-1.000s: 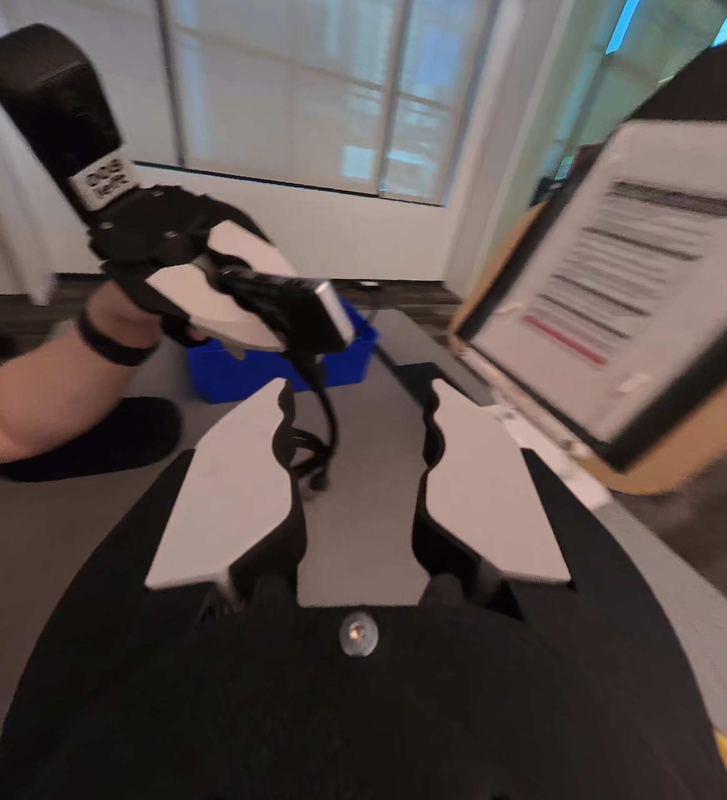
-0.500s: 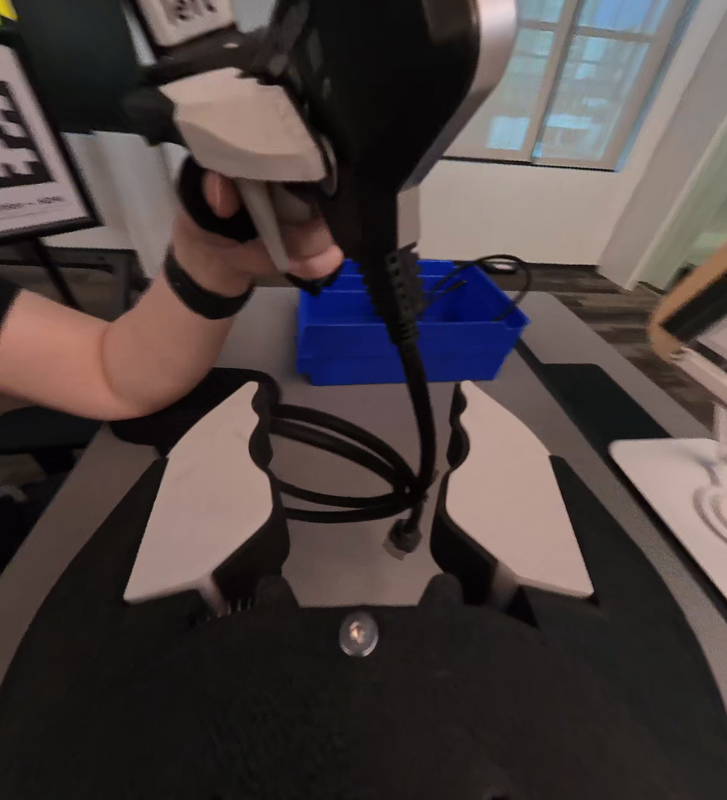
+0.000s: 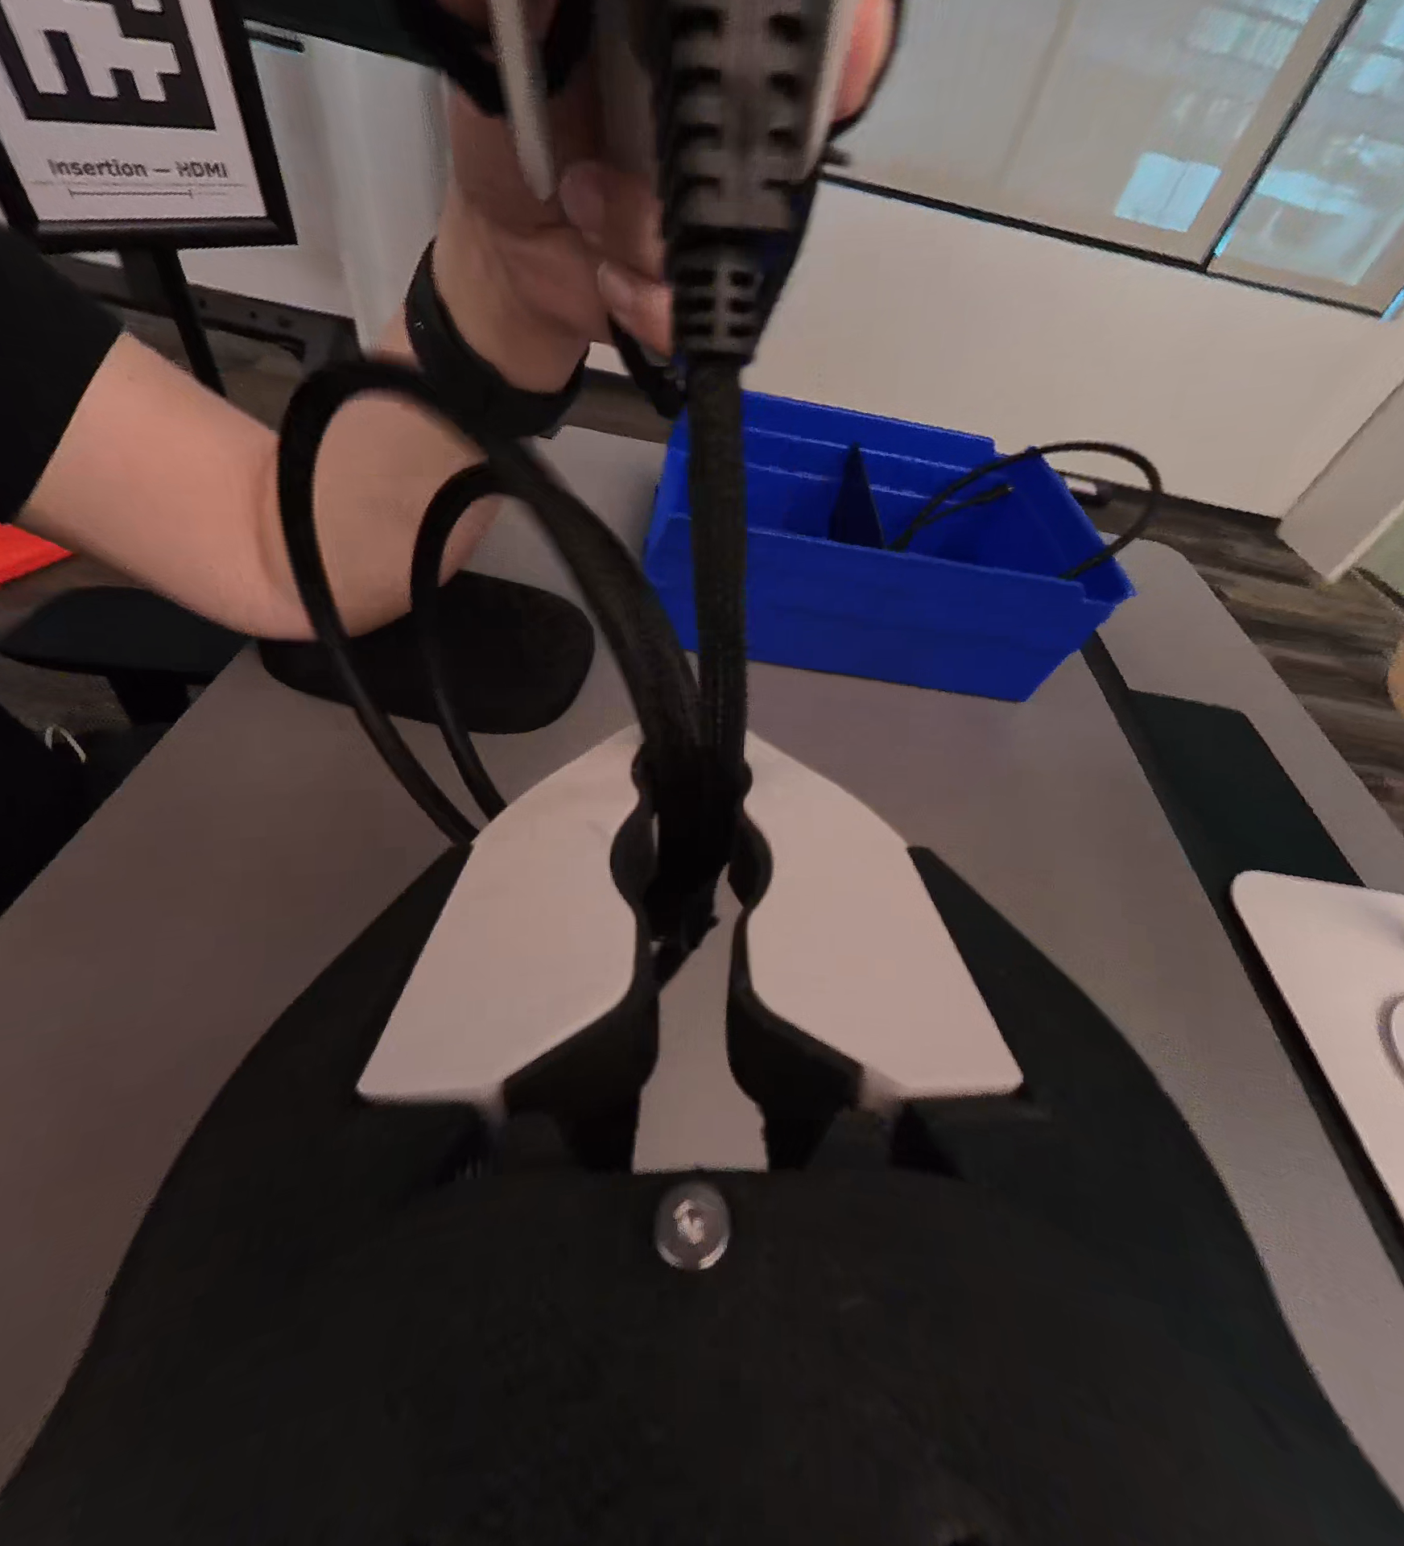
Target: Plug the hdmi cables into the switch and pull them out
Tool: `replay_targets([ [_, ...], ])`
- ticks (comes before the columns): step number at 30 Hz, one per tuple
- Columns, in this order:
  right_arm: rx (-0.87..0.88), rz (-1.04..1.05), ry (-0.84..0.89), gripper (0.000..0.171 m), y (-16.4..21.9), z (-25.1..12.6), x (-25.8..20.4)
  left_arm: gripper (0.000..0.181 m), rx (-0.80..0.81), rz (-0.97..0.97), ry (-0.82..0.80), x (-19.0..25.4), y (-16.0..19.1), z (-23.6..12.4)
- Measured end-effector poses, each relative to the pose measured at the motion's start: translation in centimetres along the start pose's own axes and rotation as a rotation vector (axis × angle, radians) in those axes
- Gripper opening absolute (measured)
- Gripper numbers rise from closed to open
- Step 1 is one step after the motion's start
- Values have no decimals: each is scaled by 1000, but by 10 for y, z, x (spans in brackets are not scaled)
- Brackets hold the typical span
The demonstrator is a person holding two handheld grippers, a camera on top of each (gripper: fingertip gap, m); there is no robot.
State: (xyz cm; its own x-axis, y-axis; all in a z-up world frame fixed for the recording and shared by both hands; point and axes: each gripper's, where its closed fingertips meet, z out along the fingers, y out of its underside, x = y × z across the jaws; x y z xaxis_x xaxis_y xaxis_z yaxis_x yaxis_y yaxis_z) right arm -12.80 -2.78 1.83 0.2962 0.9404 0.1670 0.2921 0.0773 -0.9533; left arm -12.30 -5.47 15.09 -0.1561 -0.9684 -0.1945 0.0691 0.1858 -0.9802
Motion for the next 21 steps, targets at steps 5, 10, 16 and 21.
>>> replay_targets([
  [5,-60,143,180,11,-3,-25,35,27,-57,-36,-128,-26,11,-10],
  [10,-164,40,591,11,-20,-110,74,32,-13,-89,-230,-47,3,-29],
  [16,-81,37,1044,12,-20,-245,107,24,32,-122,-218,-50,-5,-42],
  [21,-72,-28,1232,12,9,-327,114,21,23,-117,-209,-48,-3,-39],
])
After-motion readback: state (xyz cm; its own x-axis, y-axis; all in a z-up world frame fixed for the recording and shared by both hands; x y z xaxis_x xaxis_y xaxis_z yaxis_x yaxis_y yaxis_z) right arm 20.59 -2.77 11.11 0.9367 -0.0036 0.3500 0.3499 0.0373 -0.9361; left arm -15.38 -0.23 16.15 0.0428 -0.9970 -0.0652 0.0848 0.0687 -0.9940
